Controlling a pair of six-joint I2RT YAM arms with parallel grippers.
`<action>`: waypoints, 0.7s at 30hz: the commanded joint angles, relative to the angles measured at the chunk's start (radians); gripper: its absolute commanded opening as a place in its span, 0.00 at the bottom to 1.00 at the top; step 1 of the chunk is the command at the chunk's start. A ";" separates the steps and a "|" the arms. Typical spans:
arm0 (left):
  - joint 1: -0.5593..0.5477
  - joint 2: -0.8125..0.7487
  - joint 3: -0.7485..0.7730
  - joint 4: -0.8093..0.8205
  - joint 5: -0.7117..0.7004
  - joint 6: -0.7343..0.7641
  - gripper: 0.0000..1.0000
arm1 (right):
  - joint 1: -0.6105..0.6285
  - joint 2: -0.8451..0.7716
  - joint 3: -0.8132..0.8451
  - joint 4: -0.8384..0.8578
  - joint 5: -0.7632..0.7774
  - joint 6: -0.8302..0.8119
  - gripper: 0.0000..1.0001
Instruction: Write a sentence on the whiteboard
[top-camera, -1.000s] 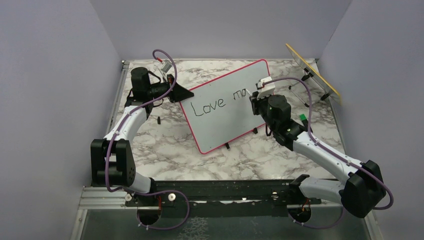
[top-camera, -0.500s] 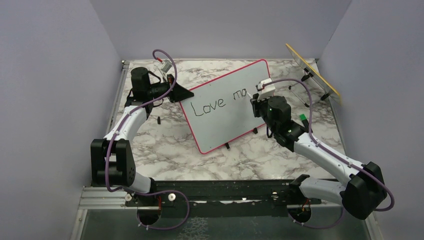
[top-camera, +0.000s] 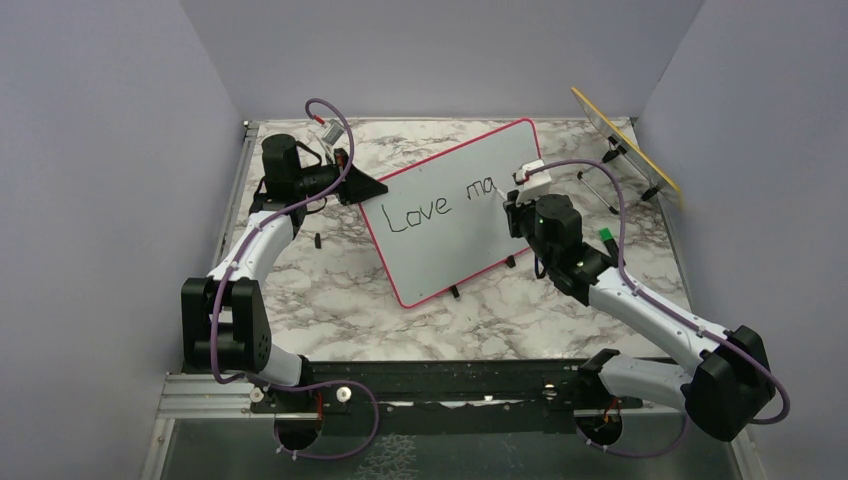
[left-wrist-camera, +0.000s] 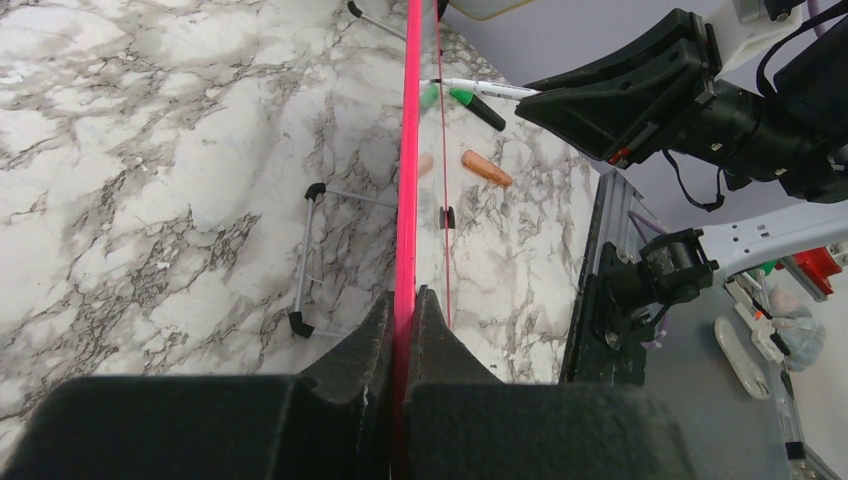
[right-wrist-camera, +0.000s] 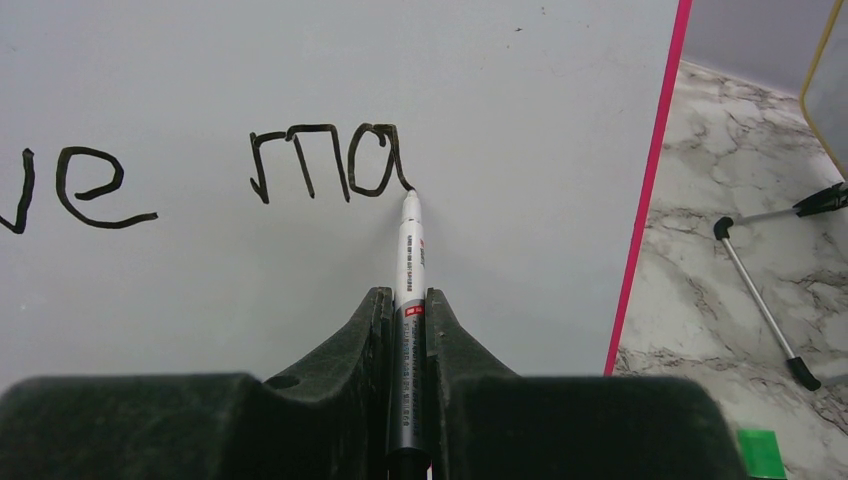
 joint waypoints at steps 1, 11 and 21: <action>-0.013 0.042 -0.017 -0.092 -0.033 0.094 0.00 | -0.005 -0.015 -0.014 -0.012 0.038 0.009 0.01; -0.013 0.044 -0.017 -0.095 -0.035 0.094 0.00 | -0.007 -0.018 -0.017 0.028 0.063 0.005 0.01; -0.012 0.041 -0.011 -0.112 -0.048 0.104 0.00 | -0.033 -0.043 0.008 0.089 0.014 -0.003 0.01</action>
